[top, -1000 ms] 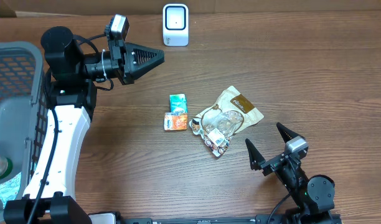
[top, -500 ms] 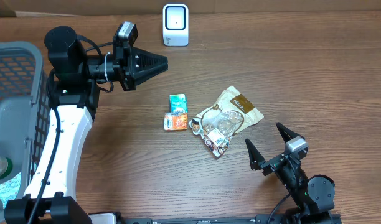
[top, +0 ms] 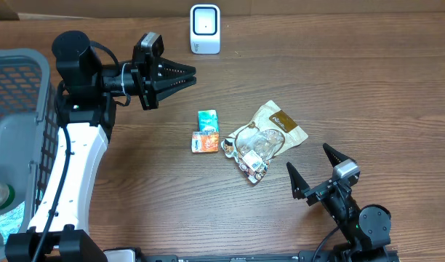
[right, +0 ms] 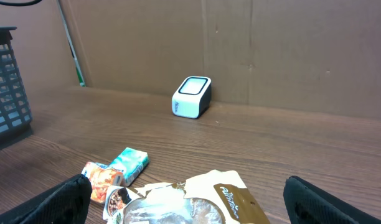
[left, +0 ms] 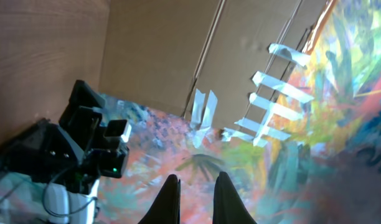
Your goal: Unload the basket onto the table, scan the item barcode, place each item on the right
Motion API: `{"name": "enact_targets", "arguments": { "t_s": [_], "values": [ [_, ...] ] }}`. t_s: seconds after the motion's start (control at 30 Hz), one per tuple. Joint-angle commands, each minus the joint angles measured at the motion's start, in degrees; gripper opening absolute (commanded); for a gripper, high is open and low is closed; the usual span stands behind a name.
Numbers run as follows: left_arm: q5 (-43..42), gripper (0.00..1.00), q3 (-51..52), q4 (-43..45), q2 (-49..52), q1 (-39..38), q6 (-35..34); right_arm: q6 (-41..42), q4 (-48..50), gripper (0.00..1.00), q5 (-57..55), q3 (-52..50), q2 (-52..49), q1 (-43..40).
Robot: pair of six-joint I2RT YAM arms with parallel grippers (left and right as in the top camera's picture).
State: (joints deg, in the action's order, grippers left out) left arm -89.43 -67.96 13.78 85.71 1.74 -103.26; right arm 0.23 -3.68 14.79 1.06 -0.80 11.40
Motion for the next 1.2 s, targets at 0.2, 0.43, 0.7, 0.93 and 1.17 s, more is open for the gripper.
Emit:
{"name": "enact_targets", "arguments": {
  "t_s": [0.2, 0.43, 0.7, 0.93, 1.17],
  "values": [
    [-1.0, 0.04, -0.5, 5.1, -0.3, -0.3, -4.6, 0.2, 0.3, 1.0, -0.1, -0.6, 0.6, 0.2],
    [-1.0, 0.04, -0.5, 5.2, -0.3, -0.4, -4.5, 0.2, 0.3, 1.0, -0.1, -0.6, 0.6, 0.2],
    [-1.1, 0.04, -0.5, 5.2, -0.3, -1.8, -4.5, 0.2, 0.3, 1.0, -0.1, -0.6, 0.6, 0.2],
    [-1.1, 0.04, -0.5, 5.2, -0.3, -2.2, -4.3, 0.2, 0.3, 1.0, -0.1, -0.6, 0.6, 0.2],
    [-1.0, 0.04, -0.5, 5.2, -0.3, -2.2, -4.5, 0.2, 0.3, 1.0, -0.1, -0.6, 0.6, 0.2]
  ]
}}
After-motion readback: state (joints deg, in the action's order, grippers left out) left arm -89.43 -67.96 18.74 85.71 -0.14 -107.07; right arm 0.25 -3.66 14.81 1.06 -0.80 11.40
